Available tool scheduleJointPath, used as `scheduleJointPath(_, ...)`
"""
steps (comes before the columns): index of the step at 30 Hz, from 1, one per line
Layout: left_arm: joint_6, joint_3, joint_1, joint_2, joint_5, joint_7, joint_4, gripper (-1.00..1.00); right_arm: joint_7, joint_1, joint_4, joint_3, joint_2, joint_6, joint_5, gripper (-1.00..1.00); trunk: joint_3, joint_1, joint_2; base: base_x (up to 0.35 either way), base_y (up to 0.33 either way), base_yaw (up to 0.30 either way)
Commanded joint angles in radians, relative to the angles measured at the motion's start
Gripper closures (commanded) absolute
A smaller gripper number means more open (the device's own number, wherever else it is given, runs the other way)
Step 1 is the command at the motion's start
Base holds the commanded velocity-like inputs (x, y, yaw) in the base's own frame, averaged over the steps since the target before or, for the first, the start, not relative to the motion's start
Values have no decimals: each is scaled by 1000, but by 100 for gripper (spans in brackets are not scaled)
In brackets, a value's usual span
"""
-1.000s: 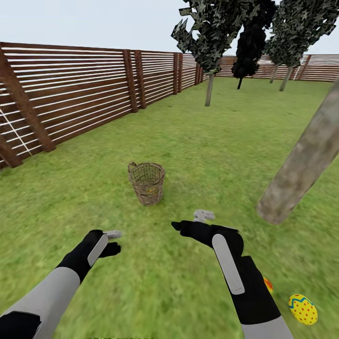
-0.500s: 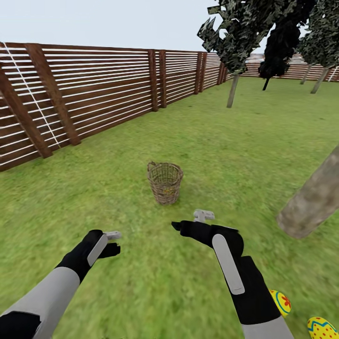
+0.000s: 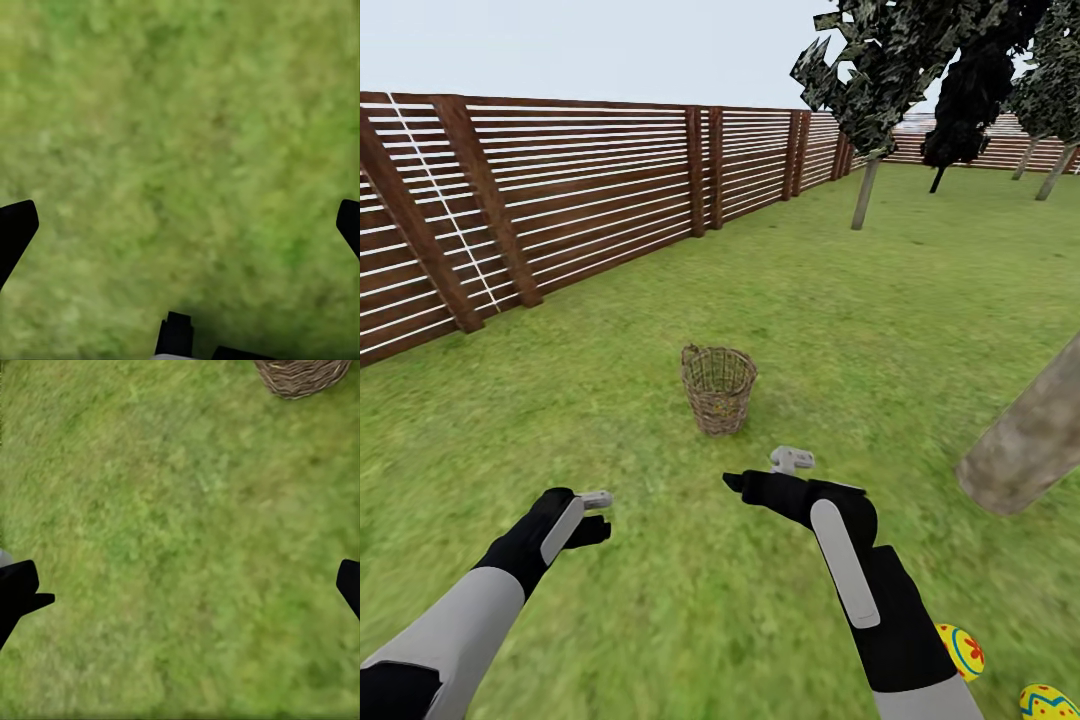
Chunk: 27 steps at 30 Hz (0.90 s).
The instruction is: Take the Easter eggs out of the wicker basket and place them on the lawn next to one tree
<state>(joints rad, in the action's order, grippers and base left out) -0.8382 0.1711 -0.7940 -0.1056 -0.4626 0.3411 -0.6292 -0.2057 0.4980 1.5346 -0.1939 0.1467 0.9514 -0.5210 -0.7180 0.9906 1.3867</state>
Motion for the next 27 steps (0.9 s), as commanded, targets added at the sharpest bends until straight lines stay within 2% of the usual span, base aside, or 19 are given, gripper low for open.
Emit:
scheduleJointPath(1, -2, 7, -1, -2, -11, 8, -2, -100, -10, 1, 1, 0, 0, 3, -11, -100, -1, 0, 1, 0, 0, 1)
scheduleJointPath(4, -2, 7, -1, -2, -11, 7, -2, -100, -9, 0, 1, -1, 0, 3, -11, -100, -1, 0, 1, 49, 0, 1)
scheduleJointPath(10, -3, 7, -1, -2, -11, 7, -1, -100, -9, -1, 1, -4, 0, 3, -14, -100, -1, 0, 1, 245, 65, 0)
scheduleJointPath(27, -4, 7, -1, -4, -11, 6, -1, -100, -9, -2, 1, -7, 1, 3, -12, -100, -1, 0, 1, 283, 207, 0)
